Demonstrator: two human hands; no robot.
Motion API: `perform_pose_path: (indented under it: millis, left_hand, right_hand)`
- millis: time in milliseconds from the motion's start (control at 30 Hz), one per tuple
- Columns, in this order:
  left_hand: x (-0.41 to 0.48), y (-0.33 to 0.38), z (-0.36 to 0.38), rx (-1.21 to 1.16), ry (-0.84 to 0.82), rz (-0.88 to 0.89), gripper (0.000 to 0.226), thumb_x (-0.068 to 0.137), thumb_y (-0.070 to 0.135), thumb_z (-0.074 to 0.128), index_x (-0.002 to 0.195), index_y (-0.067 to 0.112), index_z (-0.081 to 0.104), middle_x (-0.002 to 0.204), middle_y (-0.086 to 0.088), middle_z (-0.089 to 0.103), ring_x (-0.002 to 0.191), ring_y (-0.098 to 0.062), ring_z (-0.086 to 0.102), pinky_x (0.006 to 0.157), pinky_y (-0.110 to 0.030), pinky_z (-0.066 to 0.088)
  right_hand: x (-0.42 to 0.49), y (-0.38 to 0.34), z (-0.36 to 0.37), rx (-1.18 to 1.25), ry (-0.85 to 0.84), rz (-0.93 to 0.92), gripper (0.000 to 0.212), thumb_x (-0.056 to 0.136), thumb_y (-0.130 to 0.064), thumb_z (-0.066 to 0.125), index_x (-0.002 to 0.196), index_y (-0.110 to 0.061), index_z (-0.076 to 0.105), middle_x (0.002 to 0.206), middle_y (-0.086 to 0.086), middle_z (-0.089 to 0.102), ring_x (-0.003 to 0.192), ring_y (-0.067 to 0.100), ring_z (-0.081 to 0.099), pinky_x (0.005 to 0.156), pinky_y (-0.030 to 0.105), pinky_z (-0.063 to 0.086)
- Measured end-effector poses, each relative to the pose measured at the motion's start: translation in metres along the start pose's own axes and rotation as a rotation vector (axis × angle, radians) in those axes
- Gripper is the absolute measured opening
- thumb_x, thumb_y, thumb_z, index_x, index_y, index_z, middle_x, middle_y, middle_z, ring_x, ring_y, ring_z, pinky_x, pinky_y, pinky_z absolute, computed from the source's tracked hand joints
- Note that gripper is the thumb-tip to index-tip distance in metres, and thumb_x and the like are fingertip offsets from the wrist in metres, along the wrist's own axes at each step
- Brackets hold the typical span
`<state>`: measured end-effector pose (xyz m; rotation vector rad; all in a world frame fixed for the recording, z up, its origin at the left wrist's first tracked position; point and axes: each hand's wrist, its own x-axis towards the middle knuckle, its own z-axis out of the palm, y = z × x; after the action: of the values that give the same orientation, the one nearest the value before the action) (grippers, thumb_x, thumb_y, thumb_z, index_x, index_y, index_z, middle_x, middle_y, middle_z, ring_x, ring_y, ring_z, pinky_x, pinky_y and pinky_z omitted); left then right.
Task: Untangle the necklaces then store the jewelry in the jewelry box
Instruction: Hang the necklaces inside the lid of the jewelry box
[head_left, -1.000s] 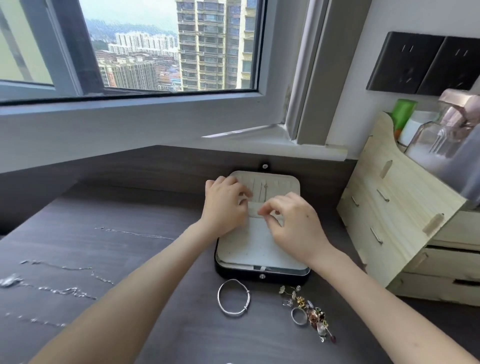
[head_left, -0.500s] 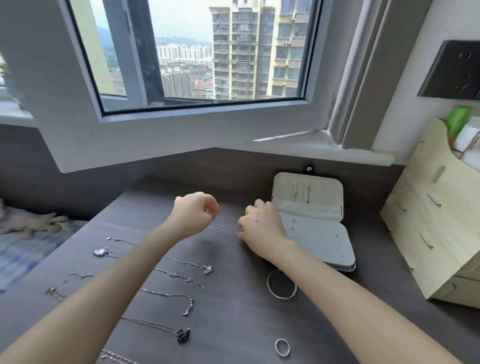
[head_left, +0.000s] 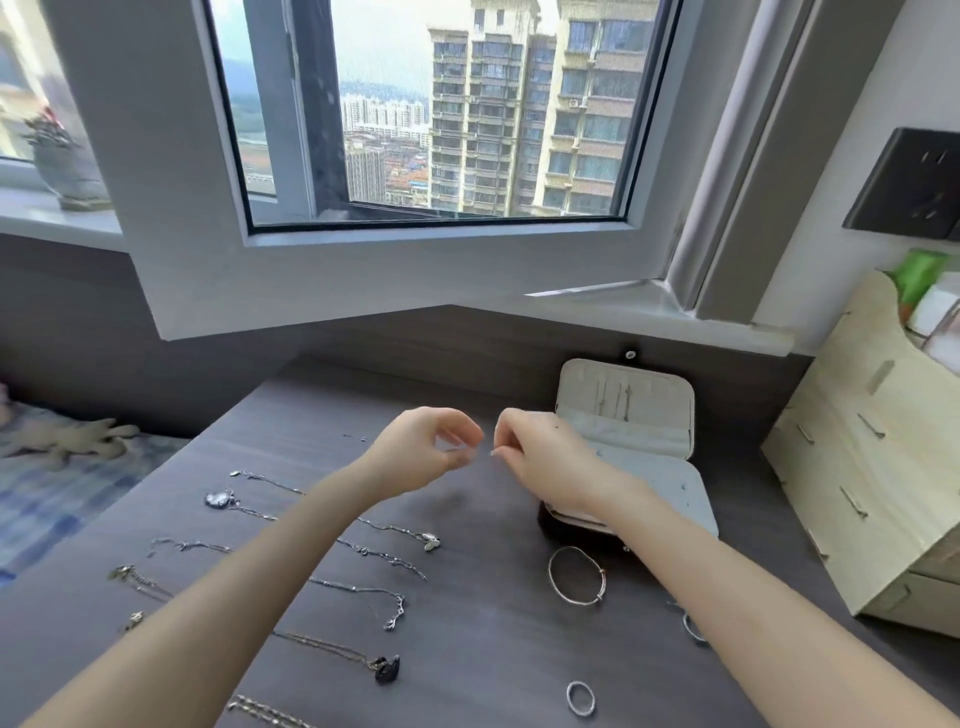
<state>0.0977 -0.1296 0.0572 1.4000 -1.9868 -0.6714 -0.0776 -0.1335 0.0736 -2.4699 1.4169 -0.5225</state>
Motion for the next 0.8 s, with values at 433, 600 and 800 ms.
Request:
perform_pose_path:
  millis: [433,600,800]
  left_hand:
    - [-0.032,0.057,0.0,-0.637,-0.19,0.007,0.007,0.087,0.01,0.063,0.088,0.008,0.07,0.082,-0.002,0.072,0.082,-0.011,0.068,0.078,-0.02,0.049]
    - [-0.041,0.07,0.002,-0.692,-0.194,0.022,0.011,0.091,0.009,0.059,0.087,0.007,0.069,0.083,-0.005,0.072,0.082,-0.013,0.067,0.083,-0.03,0.055]
    - [-0.048,0.081,0.002,-0.733,-0.221,0.006,0.022,0.085,0.028,0.064,0.095,0.008,0.066,0.081,-0.005,0.07,0.078,-0.016,0.065,0.082,-0.032,0.055]
  right_hand:
    - [-0.033,-0.018,-0.08,0.72,-0.29,0.204,0.023,0.095,-0.001,0.042,0.096,-0.002,0.065,0.061,0.0,0.054,0.056,0.009,0.043,0.056,0.021,0.035]
    - [-0.051,-0.019,-0.081,0.706,-0.097,0.198,0.022,0.094,-0.004,0.045,0.094,-0.008,0.067,0.059,-0.002,0.058,0.059,0.011,0.044,0.056,0.021,0.036]
    - [-0.073,-0.028,-0.081,0.461,0.115,0.039,0.018,0.095,-0.006,0.047,0.098,-0.011,0.064,0.061,-0.001,0.06,0.057,0.004,0.05,0.059,0.018,0.04]
